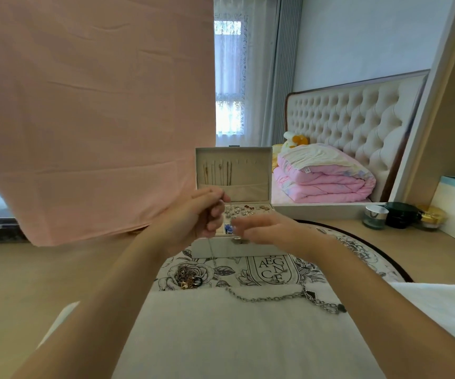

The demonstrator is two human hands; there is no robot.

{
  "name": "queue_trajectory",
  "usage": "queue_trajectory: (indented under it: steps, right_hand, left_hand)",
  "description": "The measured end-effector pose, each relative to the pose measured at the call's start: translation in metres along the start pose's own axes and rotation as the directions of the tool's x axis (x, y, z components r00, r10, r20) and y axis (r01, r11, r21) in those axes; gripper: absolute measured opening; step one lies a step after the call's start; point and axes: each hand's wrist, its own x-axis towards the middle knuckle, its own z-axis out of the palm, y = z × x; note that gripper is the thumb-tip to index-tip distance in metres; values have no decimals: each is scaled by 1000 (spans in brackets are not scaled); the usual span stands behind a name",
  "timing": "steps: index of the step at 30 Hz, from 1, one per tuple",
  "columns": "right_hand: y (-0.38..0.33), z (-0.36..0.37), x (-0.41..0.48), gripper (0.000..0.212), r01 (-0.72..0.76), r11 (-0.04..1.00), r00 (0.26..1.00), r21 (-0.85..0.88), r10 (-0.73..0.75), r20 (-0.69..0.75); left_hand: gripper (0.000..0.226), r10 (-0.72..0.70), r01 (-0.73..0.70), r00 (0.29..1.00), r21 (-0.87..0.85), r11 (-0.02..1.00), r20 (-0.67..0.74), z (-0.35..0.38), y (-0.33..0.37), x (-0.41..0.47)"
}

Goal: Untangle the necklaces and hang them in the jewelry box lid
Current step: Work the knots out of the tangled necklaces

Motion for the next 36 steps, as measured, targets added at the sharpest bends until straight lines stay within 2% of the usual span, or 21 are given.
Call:
queue_trajectory:
  steps: [2,6,8,11,13,15,18,20,24,29,32,36]
  right_hand:
    - [-5,7,8,48,67,961,992,267,-93,85]
    - [-7,4,14,18,84,930,980,359,-142,138]
    - [-3,-5,12,17,38,928,987,371,-93,130]
    - [13,-28,7,24,-24,925,998,379,-2,68]
    - [24,-44,4,20,-46,904,999,424,48,6]
    - [30,-58,-1,18,-49,901,992,432,95,-84]
    - [32,-79,-8,21,-37,944,953,328,132,-273]
    - [27,-92,-12,23,3,956,924,294,110,-366]
    - [14,-116,-16,23,75,976,906,206,20,-422]
    - [0,-147,-13,26,138,990,852,20,-109,-513]
    - [-1,-168,-3,27,109,982,809,-155,-178,-561]
    - [2,-191,11,27,18,950,760,-313,-216,-613]
  left_hand:
    - [19,-6,6,1000,5,1000,15,4,0,0]
    - [19,-6,6,1000,-44,999,-1,-1,0,-1]
    - [20,-5,3,1000,-127,992,-16,-7,0,-1]
    - [23,-11,-19,996,-348,937,-83,-17,-2,1]
    - [21,-32,-29,991,-452,892,-128,-21,-6,7]
    - [19,-54,-23,988,-488,873,-144,-15,-9,17]
    - [18,-87,-4,982,-475,880,-169,6,-8,41]
    - [21,-92,9,982,-449,894,-164,26,-3,62]
    - [22,-85,40,987,-301,953,-140,75,9,106]
    - [21,6,-17,986,-66,998,-167,120,20,165]
    - [21,28,-9,985,114,993,-170,132,26,197]
    - [25,-20,53,990,246,968,-136,131,28,226]
